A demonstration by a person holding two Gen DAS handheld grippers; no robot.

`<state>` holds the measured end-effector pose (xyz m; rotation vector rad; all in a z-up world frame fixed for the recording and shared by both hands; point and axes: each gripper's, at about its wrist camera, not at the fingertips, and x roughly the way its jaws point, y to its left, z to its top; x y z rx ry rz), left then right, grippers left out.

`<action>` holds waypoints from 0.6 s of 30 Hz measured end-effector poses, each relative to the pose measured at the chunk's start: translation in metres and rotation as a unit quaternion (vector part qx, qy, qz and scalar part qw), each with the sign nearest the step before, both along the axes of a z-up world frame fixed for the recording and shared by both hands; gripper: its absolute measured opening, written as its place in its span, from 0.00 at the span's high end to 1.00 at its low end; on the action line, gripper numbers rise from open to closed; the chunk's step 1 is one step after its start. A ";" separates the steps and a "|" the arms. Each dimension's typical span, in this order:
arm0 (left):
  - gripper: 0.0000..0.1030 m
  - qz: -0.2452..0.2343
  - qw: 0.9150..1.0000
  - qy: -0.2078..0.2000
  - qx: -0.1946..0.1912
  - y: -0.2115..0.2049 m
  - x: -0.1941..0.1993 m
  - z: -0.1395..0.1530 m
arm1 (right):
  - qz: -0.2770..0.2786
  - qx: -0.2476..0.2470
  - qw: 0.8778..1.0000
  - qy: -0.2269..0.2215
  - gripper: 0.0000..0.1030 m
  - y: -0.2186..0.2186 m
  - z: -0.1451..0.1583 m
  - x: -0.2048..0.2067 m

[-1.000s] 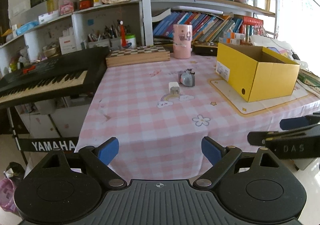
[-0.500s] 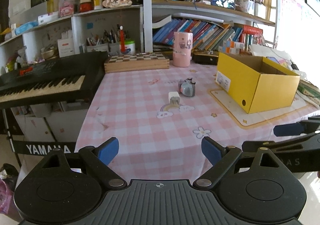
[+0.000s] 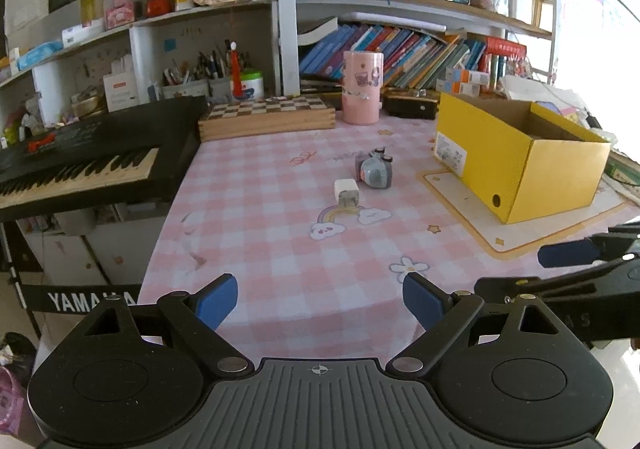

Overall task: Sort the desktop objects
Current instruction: 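Grasp the grey toy truck with the right tool while the left tool grasps the white charger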

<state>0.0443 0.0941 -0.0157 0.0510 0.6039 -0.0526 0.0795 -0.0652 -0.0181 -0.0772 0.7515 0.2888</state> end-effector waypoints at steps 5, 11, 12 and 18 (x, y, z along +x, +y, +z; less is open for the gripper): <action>0.11 0.011 1.000 0.005 -0.002 0.001 0.021 -0.001 | 0.014 0.000 1.000 0.002 0.31 0.002 -0.001 0.023; 0.11 0.018 1.000 0.006 -0.001 -0.004 0.050 0.000 | 0.021 0.003 1.000 0.006 0.31 -0.003 -0.001 0.059; 0.11 0.020 1.000 0.006 -0.002 -0.005 0.055 0.000 | 0.024 0.004 1.000 0.006 0.31 -0.003 -0.001 0.065; 0.11 0.038 0.999 0.009 0.001 -0.010 0.082 0.001 | 0.042 0.009 0.999 0.009 0.32 -0.006 -0.001 0.100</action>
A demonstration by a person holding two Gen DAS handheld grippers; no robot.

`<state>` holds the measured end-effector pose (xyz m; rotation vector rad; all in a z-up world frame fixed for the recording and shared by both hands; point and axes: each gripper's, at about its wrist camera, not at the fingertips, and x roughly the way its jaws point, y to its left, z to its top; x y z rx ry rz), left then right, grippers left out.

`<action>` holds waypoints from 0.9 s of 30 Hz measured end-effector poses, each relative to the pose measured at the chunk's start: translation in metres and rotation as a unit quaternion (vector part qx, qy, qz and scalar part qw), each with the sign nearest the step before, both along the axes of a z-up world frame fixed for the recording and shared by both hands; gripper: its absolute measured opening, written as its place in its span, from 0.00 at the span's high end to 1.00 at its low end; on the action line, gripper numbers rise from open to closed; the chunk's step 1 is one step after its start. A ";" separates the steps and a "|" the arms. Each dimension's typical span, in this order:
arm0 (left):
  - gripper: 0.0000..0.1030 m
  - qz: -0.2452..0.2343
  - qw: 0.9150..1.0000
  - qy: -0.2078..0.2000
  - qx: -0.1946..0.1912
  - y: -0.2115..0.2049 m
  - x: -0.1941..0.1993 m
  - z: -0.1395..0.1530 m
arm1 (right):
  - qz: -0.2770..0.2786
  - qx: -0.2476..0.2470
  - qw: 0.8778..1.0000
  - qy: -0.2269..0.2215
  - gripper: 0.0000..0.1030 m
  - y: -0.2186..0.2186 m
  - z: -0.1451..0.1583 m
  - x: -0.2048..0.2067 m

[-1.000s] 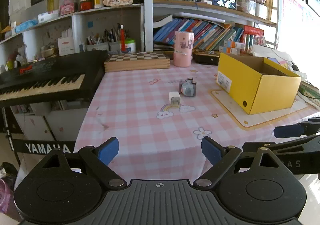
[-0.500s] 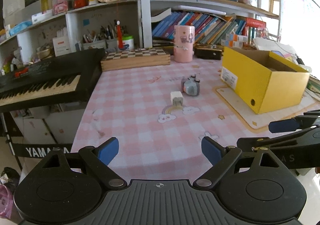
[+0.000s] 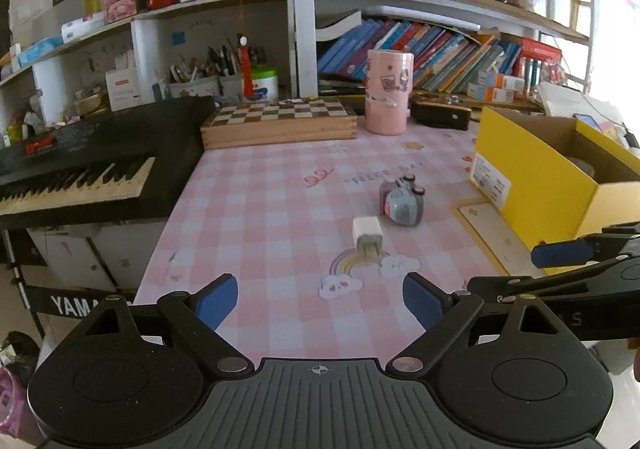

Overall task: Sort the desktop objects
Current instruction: 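Grasp the grey toy truck with the right tool while the left tool grasps the white charger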

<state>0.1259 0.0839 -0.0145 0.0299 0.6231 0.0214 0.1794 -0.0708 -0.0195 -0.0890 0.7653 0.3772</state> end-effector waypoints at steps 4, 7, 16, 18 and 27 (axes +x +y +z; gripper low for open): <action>0.11 0.014 1.000 0.005 0.003 -0.003 0.014 0.001 | 0.014 0.004 1.000 0.003 0.32 -0.001 0.000 0.019; 0.11 0.025 1.000 0.008 0.006 -0.005 0.022 0.002 | 0.024 0.007 1.000 0.005 0.32 -0.001 -0.001 0.033; 0.12 0.021 0.999 0.026 0.005 -0.013 0.049 -0.003 | 0.037 0.015 0.999 0.002 0.35 -0.002 -0.001 0.072; 0.12 0.014 0.999 0.031 0.005 -0.016 0.057 -0.006 | 0.034 0.016 0.999 -0.001 0.37 -0.002 0.000 0.081; 0.39 -0.010 0.998 0.059 0.004 -0.029 0.100 -0.025 | 0.032 0.033 0.999 0.000 0.37 -0.005 0.001 0.118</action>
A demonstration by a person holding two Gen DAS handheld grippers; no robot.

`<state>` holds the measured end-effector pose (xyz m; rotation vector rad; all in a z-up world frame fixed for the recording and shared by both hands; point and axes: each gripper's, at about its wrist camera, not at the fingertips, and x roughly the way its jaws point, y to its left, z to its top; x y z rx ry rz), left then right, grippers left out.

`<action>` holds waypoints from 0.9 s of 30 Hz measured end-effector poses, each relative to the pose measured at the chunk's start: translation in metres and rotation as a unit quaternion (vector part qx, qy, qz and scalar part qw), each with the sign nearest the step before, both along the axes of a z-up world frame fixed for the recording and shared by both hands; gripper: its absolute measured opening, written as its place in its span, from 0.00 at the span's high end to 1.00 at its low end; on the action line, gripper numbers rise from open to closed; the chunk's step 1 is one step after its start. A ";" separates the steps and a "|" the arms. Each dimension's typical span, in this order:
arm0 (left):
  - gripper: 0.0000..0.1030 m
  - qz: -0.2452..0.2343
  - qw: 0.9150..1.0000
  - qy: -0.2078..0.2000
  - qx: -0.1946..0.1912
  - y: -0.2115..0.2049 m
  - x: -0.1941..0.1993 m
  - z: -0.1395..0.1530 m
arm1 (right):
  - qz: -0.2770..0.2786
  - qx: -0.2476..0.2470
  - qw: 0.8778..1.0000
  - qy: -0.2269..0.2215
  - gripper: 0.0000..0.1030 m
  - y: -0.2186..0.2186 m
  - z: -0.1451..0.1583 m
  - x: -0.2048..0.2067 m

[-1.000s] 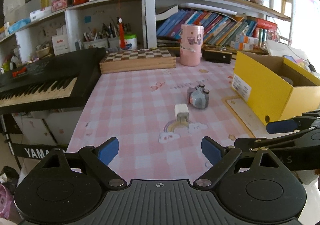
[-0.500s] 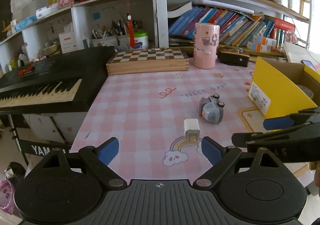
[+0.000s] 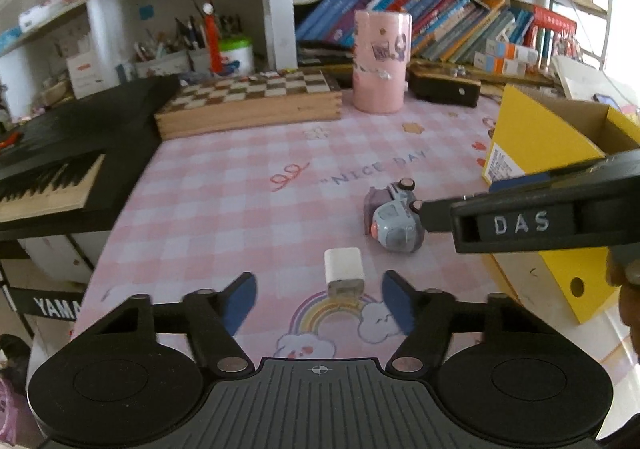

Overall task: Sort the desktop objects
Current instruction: 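Grasp the grey toy truck with the right tool while the left tool grasps the white charger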

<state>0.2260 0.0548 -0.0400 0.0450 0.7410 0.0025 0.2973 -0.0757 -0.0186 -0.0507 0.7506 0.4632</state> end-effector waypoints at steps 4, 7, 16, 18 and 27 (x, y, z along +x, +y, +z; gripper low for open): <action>0.50 -0.007 1.000 0.011 -0.006 -0.003 0.020 -0.009 | 0.004 0.001 1.000 0.005 0.37 0.001 -0.003 0.013; 0.57 -0.017 1.000 0.020 -0.009 -0.005 0.032 -0.015 | 0.011 -0.002 1.000 0.007 0.37 0.003 -0.005 0.022; 0.76 -0.016 0.998 0.055 -0.009 -0.006 0.049 -0.029 | 0.036 -0.004 0.999 0.029 0.37 0.015 -0.016 0.045; 0.76 -0.010 0.998 0.055 -0.013 -0.003 0.049 -0.029 | 0.039 -0.005 0.999 0.035 0.36 0.018 -0.020 0.049; 0.76 0.077 0.995 0.049 -0.044 0.038 0.033 -0.017 | 0.054 -0.013 0.996 0.068 0.37 0.032 -0.037 0.065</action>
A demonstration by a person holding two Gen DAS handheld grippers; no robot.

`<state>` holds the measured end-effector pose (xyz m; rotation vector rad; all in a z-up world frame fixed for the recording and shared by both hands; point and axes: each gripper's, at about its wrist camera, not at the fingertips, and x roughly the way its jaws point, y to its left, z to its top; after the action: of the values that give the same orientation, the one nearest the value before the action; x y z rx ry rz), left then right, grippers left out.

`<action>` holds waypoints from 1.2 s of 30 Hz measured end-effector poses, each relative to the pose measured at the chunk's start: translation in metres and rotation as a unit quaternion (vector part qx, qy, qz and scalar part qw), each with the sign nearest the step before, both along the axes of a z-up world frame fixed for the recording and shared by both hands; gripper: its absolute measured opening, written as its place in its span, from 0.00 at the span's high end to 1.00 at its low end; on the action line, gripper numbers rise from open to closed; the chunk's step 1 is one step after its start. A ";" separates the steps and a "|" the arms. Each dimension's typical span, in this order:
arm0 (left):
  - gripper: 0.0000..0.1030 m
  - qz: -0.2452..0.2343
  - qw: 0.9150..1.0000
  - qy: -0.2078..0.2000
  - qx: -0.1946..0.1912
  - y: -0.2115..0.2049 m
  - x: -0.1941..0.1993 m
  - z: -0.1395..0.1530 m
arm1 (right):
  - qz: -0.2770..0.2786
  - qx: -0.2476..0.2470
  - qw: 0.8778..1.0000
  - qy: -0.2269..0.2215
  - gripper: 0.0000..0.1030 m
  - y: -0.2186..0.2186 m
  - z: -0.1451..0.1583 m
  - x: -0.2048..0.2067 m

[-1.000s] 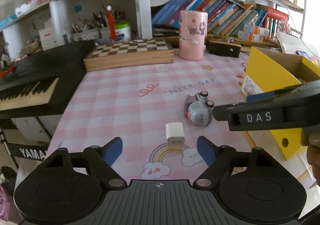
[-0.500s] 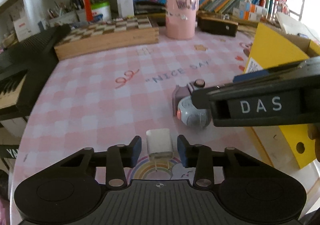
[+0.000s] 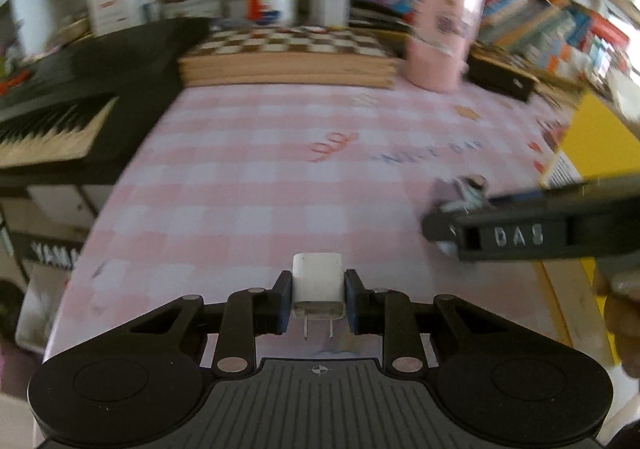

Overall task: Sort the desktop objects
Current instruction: 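Grasp the grey toy truck with the right tool while the left tool grasps the white charger, then lift and carry the truck and charger with both tools toward the yellow box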

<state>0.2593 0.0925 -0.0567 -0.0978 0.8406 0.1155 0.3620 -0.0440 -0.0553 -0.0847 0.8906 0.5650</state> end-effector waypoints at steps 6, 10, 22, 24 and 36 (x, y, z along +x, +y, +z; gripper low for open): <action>0.76 0.032 0.999 -0.016 -0.003 0.014 -0.009 0.011 | 0.025 -0.030 0.999 -0.009 0.37 0.012 -0.009 0.001; 0.76 0.027 0.999 -0.017 -0.001 0.015 -0.011 0.014 | 0.034 -0.055 0.997 -0.036 0.51 0.017 -0.011 -0.003; 0.76 -0.002 0.999 -0.055 -0.001 0.009 -0.019 0.034 | 0.023 -0.016 0.999 -0.037 0.52 0.009 0.015 -0.016; 0.76 -0.008 0.998 -0.063 -0.004 0.008 -0.023 0.038 | 0.019 -0.005 0.999 -0.041 0.52 0.005 0.024 -0.021; 0.76 -0.070 0.992 -0.109 -0.002 -0.001 -0.063 0.058 | -0.005 0.003 0.997 -0.072 0.52 -0.010 0.059 -0.076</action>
<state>0.1966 0.0918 0.0017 -0.0535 0.6262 -0.0292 0.2856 -0.0544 0.0036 -0.1136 0.7479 0.5460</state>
